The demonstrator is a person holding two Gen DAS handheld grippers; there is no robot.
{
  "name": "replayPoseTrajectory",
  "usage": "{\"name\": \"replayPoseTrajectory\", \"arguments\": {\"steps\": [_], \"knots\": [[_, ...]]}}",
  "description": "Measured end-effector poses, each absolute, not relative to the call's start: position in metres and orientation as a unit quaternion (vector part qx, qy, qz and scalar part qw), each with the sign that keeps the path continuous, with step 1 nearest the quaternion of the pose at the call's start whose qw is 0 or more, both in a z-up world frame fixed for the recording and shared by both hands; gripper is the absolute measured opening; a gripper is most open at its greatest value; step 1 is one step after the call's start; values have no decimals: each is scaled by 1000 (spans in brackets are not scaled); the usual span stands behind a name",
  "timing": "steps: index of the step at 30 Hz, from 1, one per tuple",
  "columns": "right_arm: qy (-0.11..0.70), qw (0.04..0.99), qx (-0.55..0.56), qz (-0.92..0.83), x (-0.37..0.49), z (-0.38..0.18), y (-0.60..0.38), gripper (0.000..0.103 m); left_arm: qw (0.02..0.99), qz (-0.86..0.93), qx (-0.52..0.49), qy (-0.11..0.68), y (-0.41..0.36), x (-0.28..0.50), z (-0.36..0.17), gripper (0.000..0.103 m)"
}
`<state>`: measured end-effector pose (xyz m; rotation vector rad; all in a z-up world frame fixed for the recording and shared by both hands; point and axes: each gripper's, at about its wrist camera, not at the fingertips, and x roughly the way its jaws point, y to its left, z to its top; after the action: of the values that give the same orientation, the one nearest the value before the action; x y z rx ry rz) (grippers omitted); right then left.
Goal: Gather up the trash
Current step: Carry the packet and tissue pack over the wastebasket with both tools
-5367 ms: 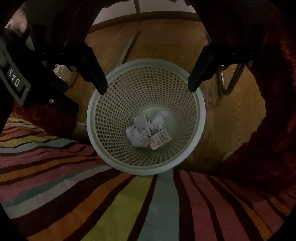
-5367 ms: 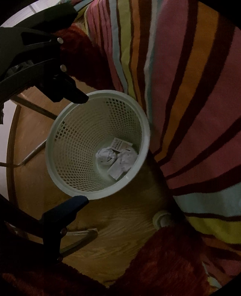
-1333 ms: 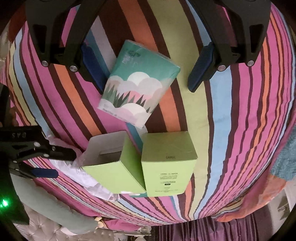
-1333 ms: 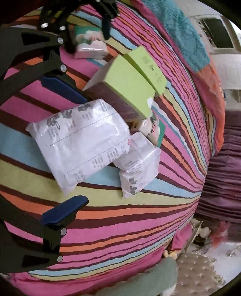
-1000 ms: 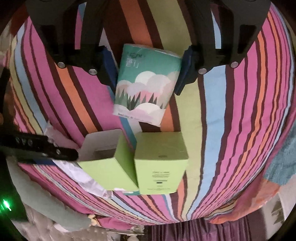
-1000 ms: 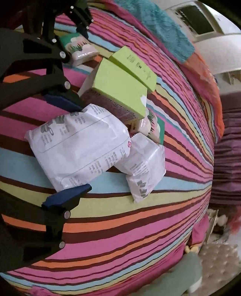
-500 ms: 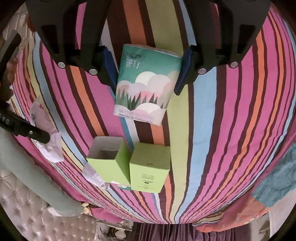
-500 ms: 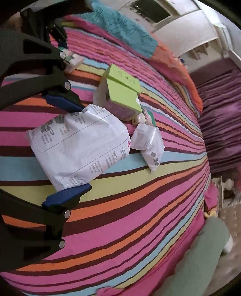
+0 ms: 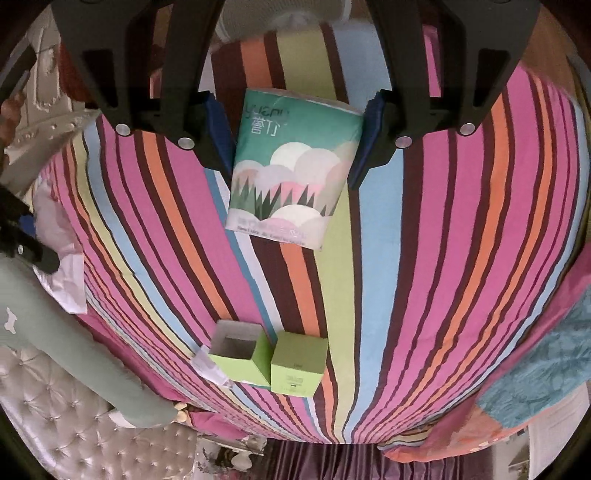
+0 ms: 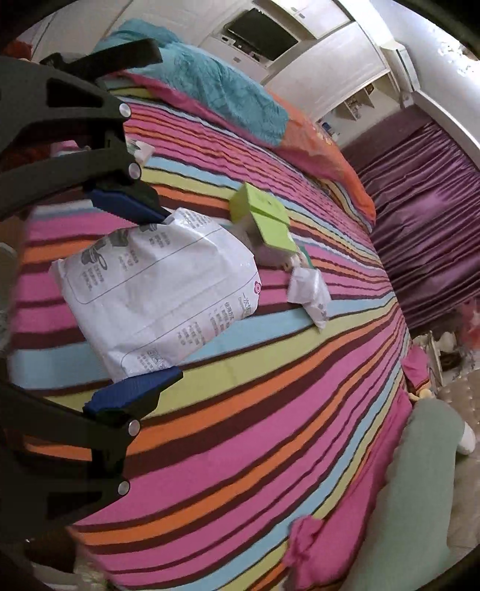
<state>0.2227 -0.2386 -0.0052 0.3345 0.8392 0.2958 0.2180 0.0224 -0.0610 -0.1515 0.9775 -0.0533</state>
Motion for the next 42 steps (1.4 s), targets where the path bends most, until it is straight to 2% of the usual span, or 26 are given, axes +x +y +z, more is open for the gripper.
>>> {"name": "replayPoseTrajectory", "arguments": {"steps": [10,18,28,38,42], "knots": [[422,872,175,179,151,-22,-208,70,883,-30,-72,462,21,143,-59,57],[451,855,173,186,110,-45,-186,70,868,-31,-75,489,16,95,-78,57],[540,809,175,155,87,-105,-170,70,806,-44,-129,576,3,61,-143,57],[651,720,190,149,78,-179,-158,70,739,-44,-147,656,0,60,-200,57],[670,704,200,129,81,-192,-161,70,716,-40,-155,679,2,62,-215,57]]}}
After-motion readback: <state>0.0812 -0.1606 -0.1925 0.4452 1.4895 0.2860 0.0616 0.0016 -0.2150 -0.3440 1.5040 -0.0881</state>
